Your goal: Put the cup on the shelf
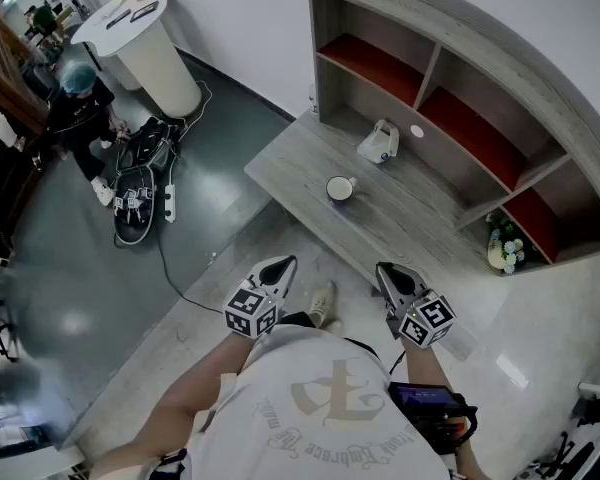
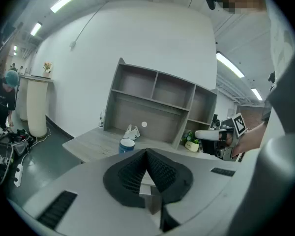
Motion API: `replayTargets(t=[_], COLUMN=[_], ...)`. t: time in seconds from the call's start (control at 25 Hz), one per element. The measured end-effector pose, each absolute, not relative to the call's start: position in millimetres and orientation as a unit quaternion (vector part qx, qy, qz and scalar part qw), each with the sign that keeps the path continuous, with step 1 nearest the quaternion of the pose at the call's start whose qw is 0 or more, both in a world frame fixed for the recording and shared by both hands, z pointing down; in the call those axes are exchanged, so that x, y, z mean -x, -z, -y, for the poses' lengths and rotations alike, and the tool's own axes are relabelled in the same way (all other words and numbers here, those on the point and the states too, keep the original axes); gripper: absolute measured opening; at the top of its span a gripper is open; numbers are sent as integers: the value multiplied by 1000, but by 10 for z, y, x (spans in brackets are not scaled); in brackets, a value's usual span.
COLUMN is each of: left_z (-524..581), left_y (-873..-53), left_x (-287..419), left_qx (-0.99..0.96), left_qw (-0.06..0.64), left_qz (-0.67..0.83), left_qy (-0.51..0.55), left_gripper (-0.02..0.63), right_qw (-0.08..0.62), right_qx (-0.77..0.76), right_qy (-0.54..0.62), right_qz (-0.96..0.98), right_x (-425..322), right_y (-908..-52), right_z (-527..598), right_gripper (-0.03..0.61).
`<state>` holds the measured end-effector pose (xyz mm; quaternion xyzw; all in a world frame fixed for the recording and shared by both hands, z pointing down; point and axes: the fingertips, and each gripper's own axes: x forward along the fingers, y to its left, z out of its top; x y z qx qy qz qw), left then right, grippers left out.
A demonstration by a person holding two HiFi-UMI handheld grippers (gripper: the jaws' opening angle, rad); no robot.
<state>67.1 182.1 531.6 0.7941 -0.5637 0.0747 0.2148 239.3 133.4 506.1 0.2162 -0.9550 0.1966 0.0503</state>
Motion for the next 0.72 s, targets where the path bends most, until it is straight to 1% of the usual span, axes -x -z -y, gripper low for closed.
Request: replayTargets(t=[0.36,0.72], left_z=[-2062,-2127], left_y=[-5309,-5311], left_x=[-687,-785], left_qx=[-797,-796], left_qw=[211,216], left_qz=[561,560], left_qy=[-72,-83], left_gripper=[2,2], right_qw=[57,40], right_qx=[-219,-234], right_qy=[-188,-208], right_qz=[956,949], right_x=[-2395,-2493], right_y=[-5045,-5058], right_z=[-1607,-1634], right_gripper=[3,5])
